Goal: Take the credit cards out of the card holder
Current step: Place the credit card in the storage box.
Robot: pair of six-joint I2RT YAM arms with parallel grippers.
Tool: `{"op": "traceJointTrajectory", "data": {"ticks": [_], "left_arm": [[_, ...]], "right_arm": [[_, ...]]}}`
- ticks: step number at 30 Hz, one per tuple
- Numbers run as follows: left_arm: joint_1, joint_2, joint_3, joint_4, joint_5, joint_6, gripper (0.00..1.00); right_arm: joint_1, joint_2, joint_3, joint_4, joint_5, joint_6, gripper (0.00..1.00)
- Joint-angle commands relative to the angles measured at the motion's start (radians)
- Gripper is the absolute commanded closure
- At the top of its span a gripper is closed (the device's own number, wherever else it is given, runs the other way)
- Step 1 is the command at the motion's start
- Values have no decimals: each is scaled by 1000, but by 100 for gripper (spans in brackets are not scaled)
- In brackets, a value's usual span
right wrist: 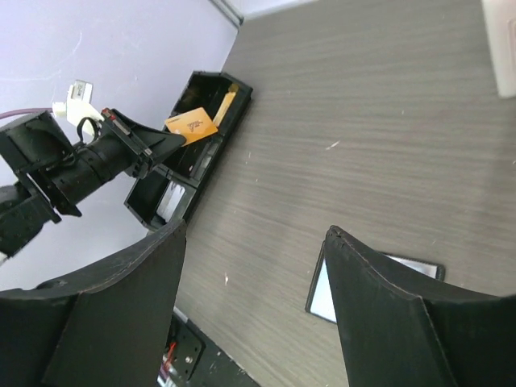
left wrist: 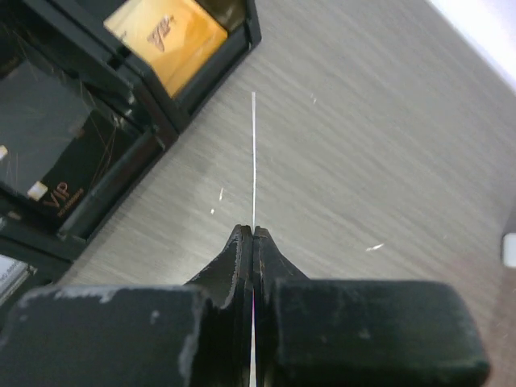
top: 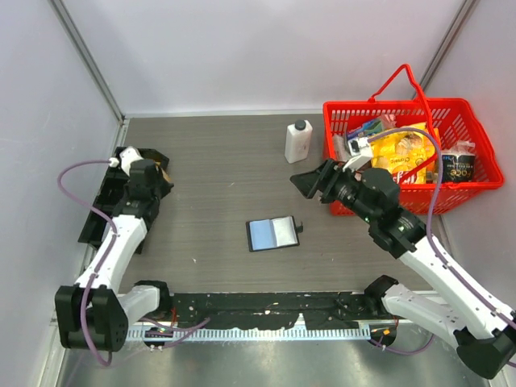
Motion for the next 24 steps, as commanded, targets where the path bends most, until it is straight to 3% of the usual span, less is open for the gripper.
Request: {"op": "traceJointTrajectory", "data": {"ticks": [1,7,14,24], "left_arm": [[83,83,151,-31,30,-35,100],[224,298,306,-34,4,-37,100],[258,510,441,-28,50,-115,99],[265,639,509,-14,88,-245,93]], "right_arm": [[-1,-68,3,-17,57,-110,26],[-1,-114,32,-80,111,-188,26],[-2,-164,46,-106,155,-274,25],[-1,-210,60,-171,210,-331,24]]}}
